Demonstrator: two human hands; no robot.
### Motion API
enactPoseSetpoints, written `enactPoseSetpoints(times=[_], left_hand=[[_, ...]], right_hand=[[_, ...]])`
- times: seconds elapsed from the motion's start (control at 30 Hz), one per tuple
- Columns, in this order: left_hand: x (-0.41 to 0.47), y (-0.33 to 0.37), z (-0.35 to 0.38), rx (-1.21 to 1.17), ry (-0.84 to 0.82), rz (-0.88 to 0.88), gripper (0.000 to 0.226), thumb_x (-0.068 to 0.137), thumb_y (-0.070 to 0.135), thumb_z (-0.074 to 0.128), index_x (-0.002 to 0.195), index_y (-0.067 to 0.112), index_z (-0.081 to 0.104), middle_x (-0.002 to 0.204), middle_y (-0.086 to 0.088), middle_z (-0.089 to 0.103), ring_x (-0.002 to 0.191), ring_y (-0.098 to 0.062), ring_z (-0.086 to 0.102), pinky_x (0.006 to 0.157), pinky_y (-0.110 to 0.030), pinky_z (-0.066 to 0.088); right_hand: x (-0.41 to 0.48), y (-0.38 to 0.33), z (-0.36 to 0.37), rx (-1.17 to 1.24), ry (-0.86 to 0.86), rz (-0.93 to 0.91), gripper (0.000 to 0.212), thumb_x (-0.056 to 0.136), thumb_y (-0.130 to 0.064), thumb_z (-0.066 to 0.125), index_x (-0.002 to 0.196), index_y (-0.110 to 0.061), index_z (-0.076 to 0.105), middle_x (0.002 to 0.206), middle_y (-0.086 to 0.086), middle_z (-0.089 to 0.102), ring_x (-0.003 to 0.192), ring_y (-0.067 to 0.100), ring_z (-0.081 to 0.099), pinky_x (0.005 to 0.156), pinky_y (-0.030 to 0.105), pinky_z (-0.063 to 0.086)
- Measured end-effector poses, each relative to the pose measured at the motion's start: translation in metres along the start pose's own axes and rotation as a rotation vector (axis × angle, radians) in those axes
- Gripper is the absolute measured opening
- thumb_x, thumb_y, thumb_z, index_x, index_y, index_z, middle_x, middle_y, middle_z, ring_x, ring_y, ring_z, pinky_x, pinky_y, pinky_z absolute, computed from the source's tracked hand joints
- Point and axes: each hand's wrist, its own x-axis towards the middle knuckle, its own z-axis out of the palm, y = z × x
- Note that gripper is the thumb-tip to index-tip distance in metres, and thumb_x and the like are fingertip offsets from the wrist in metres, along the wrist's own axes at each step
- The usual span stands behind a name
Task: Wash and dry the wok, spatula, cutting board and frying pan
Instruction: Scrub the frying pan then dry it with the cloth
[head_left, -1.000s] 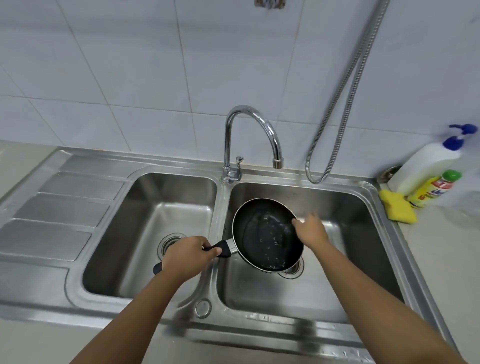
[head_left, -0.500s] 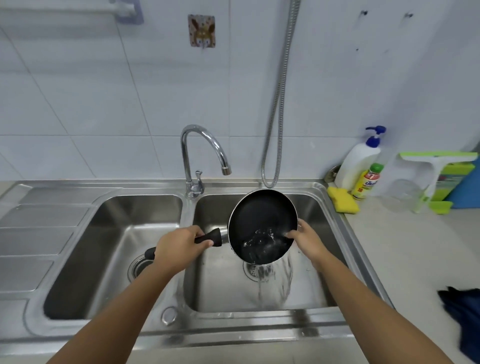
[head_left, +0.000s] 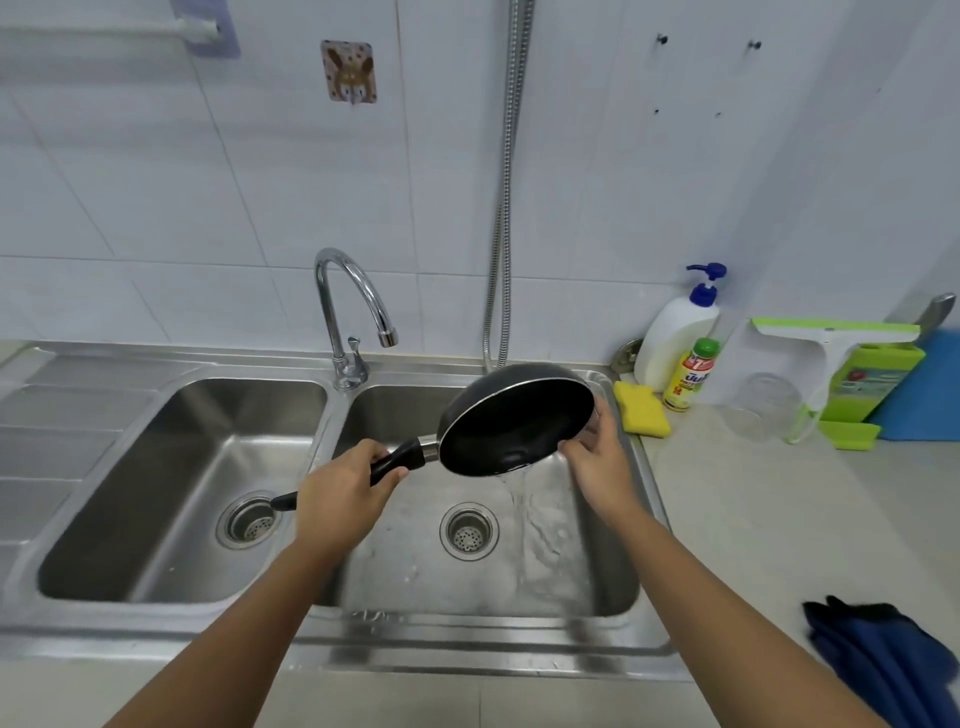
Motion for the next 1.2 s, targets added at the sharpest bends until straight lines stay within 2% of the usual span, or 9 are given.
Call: enactPoseSetpoints(times=[0.13,0.27,0.43,0.63,0.73,0.9,1.0,1.07,1.2], left_hand=[[-0.012,0.013,0.004,0.023,0.079,-0.002,0.025,0.087,0.044,0.066,0.096,0.021,0.063,0.076,0.009,0.065,0.061,-0.011,0.047,0.047,-0.016,0.024],[-0.021,0.020,0.008,0.034,0.095,0.016,0.024,0.084,0.041,0.071,0.092,0.019,0.064,0.072,0.009,0.065,0.057,-0.011,0.050,0.047,-0.014,0.022],[-0.024,0.031,0.010,0.044,0.086,-0.002,0.025,0.085,0.044,0.069,0.093,0.021,0.064,0.069,0.012,0.060,0.056,-0.009,0.050,0.048,-0.019,0.027],[-0.017,0.060,0.014,-0.009,-0.104,-0.074,0.026,0.088,0.055,0.058,0.088,0.030,0.054,0.067,0.013,0.059,0.063,-0.004,0.055,0.054,-0.025,0.035],[-0.011,0.077,0.026,-0.065,-0.237,-0.111,0.029,0.086,0.059,0.058,0.085,0.030,0.057,0.075,0.012,0.064,0.071,-0.007,0.058,0.060,-0.028,0.040],[-0.011,0.109,0.055,-0.297,-0.423,-0.107,0.030,0.085,0.048,0.066,0.076,0.020,0.062,0.069,0.002,0.069,0.066,-0.016,0.064,0.062,-0.030,0.045],[-0.013,0.122,0.071,-0.424,-0.485,-0.111,0.029,0.085,0.041,0.070,0.075,0.014,0.066,0.060,-0.002,0.068,0.054,-0.015,0.061,0.055,-0.026,0.042],[-0.015,0.125,0.081,-0.441,-0.514,-0.129,0.029,0.085,0.043,0.069,0.074,0.016,0.066,0.057,-0.002,0.068,0.052,-0.017,0.060,0.057,-0.027,0.043],[-0.016,0.128,0.096,-0.470,-0.546,-0.159,0.031,0.083,0.048,0.069,0.073,0.019,0.066,0.058,0.000,0.069,0.056,-0.025,0.065,0.066,-0.039,0.052]], right_hand=[[-0.002,0.000,-0.008,0.019,0.000,-0.055,0.066,0.090,0.001,0.061,0.134,-0.041,0.037,0.131,-0.005,0.060,0.115,0.000,0.059,0.088,0.013,0.048],[-0.007,0.003,-0.017,-0.049,-0.003,-0.080,0.077,0.086,-0.003,0.063,0.128,-0.061,0.034,0.133,-0.013,0.058,0.123,0.007,0.054,0.106,0.040,0.044],[-0.003,0.010,-0.030,-0.061,-0.043,-0.091,0.079,0.082,-0.007,0.063,0.132,-0.060,0.034,0.131,-0.021,0.057,0.123,0.010,0.055,0.104,0.046,0.046],[-0.006,-0.001,-0.067,0.016,-0.043,0.015,0.072,0.085,0.006,0.054,0.145,-0.032,0.037,0.124,-0.027,0.055,0.113,-0.007,0.056,0.089,0.010,0.045],[-0.012,0.001,-0.096,0.030,-0.031,0.092,0.061,0.088,-0.001,0.055,0.138,-0.034,0.045,0.122,-0.032,0.056,0.118,0.001,0.055,0.095,0.017,0.043],[-0.033,0.013,-0.144,-0.017,0.134,0.227,0.062,0.095,-0.017,0.056,0.151,-0.022,0.031,0.149,-0.006,0.041,0.133,0.012,0.043,0.103,0.026,0.034],[-0.045,0.036,-0.193,-0.582,0.245,0.367,0.062,0.094,-0.034,0.055,0.151,-0.030,0.031,0.159,0.002,0.027,0.142,0.025,0.029,0.114,0.042,0.025],[-0.061,0.052,-0.225,-0.922,0.257,0.588,0.066,0.093,-0.047,0.052,0.151,-0.040,0.023,0.163,0.006,0.004,0.146,0.034,0.010,0.114,0.058,0.012],[-0.096,0.088,-0.249,-0.938,0.274,0.933,0.086,0.086,-0.063,0.054,0.151,-0.047,0.000,0.158,0.010,-0.027,0.144,0.045,-0.011,0.105,0.075,-0.001]])
